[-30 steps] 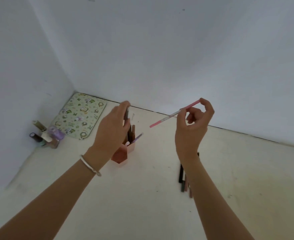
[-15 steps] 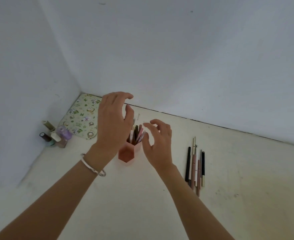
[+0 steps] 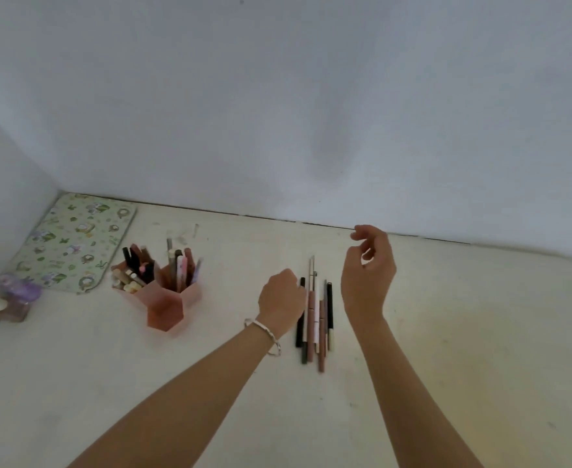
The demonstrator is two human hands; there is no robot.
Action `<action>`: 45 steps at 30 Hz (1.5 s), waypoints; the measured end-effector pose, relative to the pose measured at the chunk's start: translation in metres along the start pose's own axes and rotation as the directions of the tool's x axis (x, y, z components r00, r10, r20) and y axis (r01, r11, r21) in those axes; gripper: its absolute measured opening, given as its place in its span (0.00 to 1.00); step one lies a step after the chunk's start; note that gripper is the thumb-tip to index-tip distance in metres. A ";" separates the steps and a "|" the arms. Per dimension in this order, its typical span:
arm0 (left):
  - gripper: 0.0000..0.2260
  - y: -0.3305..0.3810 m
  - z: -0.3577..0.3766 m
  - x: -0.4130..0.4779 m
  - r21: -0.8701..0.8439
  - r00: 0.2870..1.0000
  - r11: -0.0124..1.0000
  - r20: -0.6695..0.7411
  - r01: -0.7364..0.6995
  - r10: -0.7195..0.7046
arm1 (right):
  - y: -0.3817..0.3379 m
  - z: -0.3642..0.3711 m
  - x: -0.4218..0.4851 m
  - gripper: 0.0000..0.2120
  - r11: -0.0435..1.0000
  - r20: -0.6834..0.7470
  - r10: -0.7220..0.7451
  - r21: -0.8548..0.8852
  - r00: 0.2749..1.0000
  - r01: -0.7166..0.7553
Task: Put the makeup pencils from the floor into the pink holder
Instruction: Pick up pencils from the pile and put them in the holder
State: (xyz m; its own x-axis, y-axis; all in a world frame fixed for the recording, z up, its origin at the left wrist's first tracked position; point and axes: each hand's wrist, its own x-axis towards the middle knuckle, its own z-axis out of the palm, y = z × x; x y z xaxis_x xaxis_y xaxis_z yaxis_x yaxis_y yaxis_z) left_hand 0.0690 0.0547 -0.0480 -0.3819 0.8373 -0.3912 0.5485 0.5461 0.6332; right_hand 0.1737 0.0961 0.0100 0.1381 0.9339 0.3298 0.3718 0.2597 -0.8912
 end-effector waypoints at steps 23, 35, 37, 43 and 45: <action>0.07 0.052 -0.123 0.004 -0.426 0.904 0.833 -0.384 -0.353 0.186 | 0.107 -0.021 -0.018 0.20 0.749 0.313 0.496 -0.626 0.810 -0.216; 0.15 -0.045 -0.235 -0.043 -0.039 0.611 0.897 -0.745 -0.441 0.268 | 0.013 -0.011 0.026 0.19 0.968 0.062 0.229 -0.122 0.971 -0.220; 0.15 -0.064 -0.234 -0.042 0.040 0.624 0.919 -0.723 -0.391 0.297 | -0.022 0.000 0.024 0.18 0.968 0.045 0.232 0.089 0.972 -0.235; 0.13 -0.096 -0.199 -0.034 0.189 0.694 0.922 -0.611 -0.338 0.380 | -0.090 0.034 -0.014 0.20 0.911 0.074 0.146 0.378 0.986 -0.164; 0.12 -0.101 -0.192 -0.032 0.291 0.715 0.906 -0.558 -0.307 0.421 | -0.097 0.046 -0.034 0.20 0.912 0.095 0.086 0.393 0.992 -0.117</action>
State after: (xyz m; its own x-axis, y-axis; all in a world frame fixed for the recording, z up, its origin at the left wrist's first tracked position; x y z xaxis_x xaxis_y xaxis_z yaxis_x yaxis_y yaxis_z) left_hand -0.1167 -0.0326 0.0284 -0.4569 0.8138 0.3592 0.8308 0.2460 0.4993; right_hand 0.0908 0.0504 0.0711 0.0814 0.9720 0.2205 -0.0375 0.2240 -0.9739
